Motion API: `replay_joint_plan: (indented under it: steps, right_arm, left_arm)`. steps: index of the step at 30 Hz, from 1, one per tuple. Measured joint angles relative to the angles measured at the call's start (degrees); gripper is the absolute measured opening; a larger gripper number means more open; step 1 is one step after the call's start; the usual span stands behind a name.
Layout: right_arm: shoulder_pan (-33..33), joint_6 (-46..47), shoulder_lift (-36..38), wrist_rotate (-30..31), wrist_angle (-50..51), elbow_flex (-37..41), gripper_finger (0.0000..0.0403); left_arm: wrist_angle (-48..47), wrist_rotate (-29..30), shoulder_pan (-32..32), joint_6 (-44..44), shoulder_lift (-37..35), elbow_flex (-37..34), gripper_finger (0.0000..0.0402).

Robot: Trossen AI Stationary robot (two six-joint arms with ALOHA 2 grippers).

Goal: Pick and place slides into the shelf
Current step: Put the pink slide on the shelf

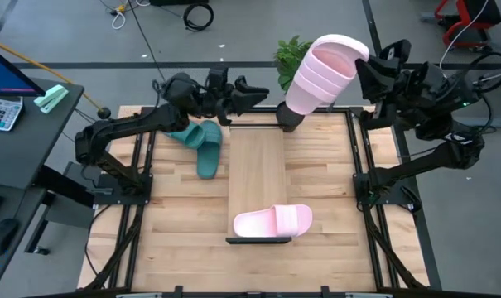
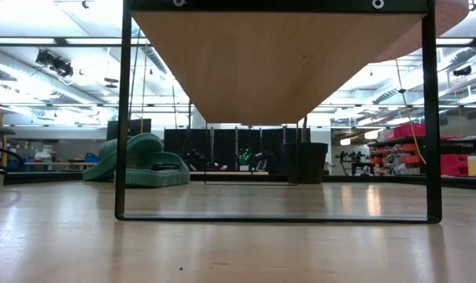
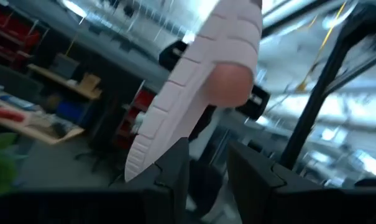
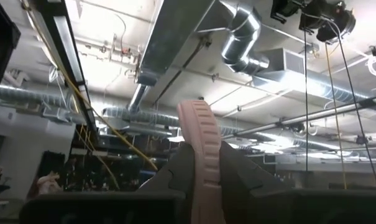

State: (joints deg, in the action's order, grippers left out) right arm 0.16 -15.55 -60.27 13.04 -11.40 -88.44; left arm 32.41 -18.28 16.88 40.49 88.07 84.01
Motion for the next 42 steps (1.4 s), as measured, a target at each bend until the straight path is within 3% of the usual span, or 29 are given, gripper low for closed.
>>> replay_joint_plan:
  steps: [6,16,23,42]
  right_arm:
    - [0.0,0.2,-1.0,-1.5,-4.5,0.0,0.0053]
    - [-0.5,2.1,-5.0,-1.6,-8.3,0.0,0.0052]
    - [-0.5,2.6,-6.7,-1.6,-11.5,0.0,0.0052]
    - [-3.2,4.1,-10.3,-1.6,-19.0,0.0,0.0049]
  left_arm:
    - [11.3,1.4,0.1,5.4,0.0,-6.1,0.0123]
    - [11.8,2.9,-0.3,-3.6,0.0,-6.6,0.0195]
    - [9.6,2.9,-0.4,-4.3,0.0,-6.6,0.0233]
    - [8.7,2.8,-1.4,-3.7,0.0,-6.6,0.021]
